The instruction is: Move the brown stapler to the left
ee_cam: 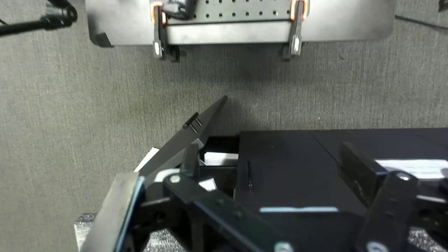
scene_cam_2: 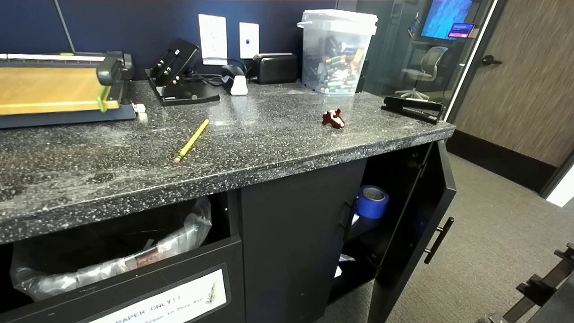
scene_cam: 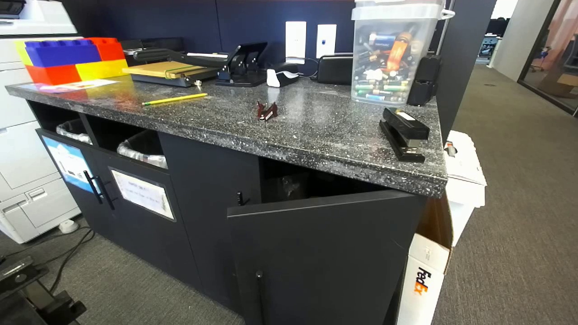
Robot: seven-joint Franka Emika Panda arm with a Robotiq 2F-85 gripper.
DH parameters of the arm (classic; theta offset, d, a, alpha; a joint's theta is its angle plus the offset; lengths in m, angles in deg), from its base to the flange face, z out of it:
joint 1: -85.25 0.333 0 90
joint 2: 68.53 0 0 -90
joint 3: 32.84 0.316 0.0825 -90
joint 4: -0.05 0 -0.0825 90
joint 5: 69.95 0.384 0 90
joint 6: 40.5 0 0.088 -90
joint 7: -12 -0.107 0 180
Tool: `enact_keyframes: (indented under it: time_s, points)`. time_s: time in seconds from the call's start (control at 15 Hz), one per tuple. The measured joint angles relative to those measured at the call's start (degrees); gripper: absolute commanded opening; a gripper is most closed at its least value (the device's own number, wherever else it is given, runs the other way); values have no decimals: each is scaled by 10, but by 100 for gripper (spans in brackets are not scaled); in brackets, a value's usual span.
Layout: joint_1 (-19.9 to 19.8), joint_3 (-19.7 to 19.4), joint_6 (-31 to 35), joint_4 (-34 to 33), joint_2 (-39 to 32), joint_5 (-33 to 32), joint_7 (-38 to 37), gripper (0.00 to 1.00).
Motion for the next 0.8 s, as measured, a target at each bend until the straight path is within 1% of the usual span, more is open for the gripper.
enact_keyframes:
  time_s: [0.2,0.33,0.6,0.8]
  points:
    - [-1,-5,69,-69,-109,-17,-28,100]
    - [-1,-10,101,-123,-180,-27,-50,100]
    - [1,-20,151,-247,-321,-26,-70,100]
    - [14,-38,161,-342,-420,-26,-71,100]
